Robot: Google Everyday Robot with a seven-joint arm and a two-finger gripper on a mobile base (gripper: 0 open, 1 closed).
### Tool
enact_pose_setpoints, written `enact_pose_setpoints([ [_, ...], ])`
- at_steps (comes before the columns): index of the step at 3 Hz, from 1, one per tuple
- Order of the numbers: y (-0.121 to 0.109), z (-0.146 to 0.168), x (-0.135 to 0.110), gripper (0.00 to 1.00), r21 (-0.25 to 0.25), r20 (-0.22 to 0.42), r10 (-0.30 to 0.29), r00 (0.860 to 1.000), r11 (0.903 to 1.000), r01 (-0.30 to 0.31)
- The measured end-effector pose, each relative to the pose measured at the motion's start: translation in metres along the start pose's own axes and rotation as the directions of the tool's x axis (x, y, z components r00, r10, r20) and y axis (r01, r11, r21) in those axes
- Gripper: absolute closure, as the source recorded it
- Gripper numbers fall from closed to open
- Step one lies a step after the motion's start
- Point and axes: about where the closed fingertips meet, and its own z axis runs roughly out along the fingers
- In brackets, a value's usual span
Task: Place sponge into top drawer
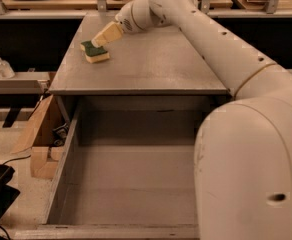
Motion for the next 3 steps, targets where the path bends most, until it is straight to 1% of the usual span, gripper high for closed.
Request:
enact_pose_setpoints([
  [1, 0.012, 0.049, 0.010, 0.00, -0.039, -0.032, 0.044, 0.999, 0.9982, -0.045],
  [2, 0.033, 0.082, 0.024, 0.00, -0.077, -0.057, 0.116, 0.992, 0.9898, -0.120],
  [3, 0.054, 0.106, 0.035, 0.10, -0.104, -0.076, 0.163, 0.984, 0.9799, -0.170],
])
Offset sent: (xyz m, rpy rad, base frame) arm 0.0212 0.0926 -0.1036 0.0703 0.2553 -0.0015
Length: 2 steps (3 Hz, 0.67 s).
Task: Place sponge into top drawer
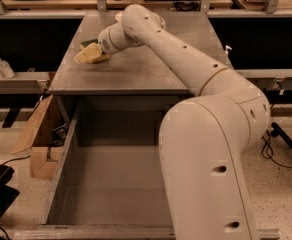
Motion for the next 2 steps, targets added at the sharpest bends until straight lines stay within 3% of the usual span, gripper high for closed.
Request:
enact_pose_setpoints([
  [2, 0.0188, 0.0183, 0.0150, 0.56, -0.005, -0.012, 0.033, 0.999, 0.9994, -0.033],
])
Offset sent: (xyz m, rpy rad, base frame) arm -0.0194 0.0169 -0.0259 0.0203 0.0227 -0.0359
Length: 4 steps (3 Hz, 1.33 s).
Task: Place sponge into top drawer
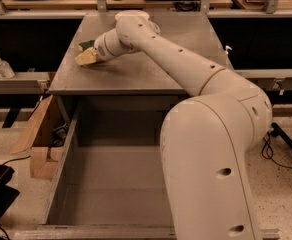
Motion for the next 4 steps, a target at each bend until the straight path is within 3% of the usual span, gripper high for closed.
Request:
enact_pose_setpoints([
  [2, 0.000, -0.003, -0.005, 1.00, 0.000, 0.000, 0.000, 1.000, 1.0000, 0.000],
  [3, 0.000, -0.003, -0.005, 1.00, 0.000, 0.000, 0.000, 1.000, 1.0000, 0.000],
  [4, 0.005, -0.039, -0.004, 1.00, 0.011, 0.019, -0.025, 1.000, 0.9996, 0.025],
])
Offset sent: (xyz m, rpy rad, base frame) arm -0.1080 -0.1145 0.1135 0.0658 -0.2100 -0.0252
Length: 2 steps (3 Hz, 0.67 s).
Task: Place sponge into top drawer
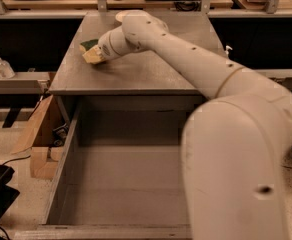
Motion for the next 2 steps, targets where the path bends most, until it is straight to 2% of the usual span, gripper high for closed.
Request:
enact_pose_setpoints([
  [1, 0.029, -0.099, -0.032, 1.00, 0.041, 0.107, -0.112, 0.988, 0.9933, 0.108],
  [2, 0.071, -0.170, -0.027, 1.00, 0.019, 0.134, -0.213, 0.968, 0.9770, 0.212],
])
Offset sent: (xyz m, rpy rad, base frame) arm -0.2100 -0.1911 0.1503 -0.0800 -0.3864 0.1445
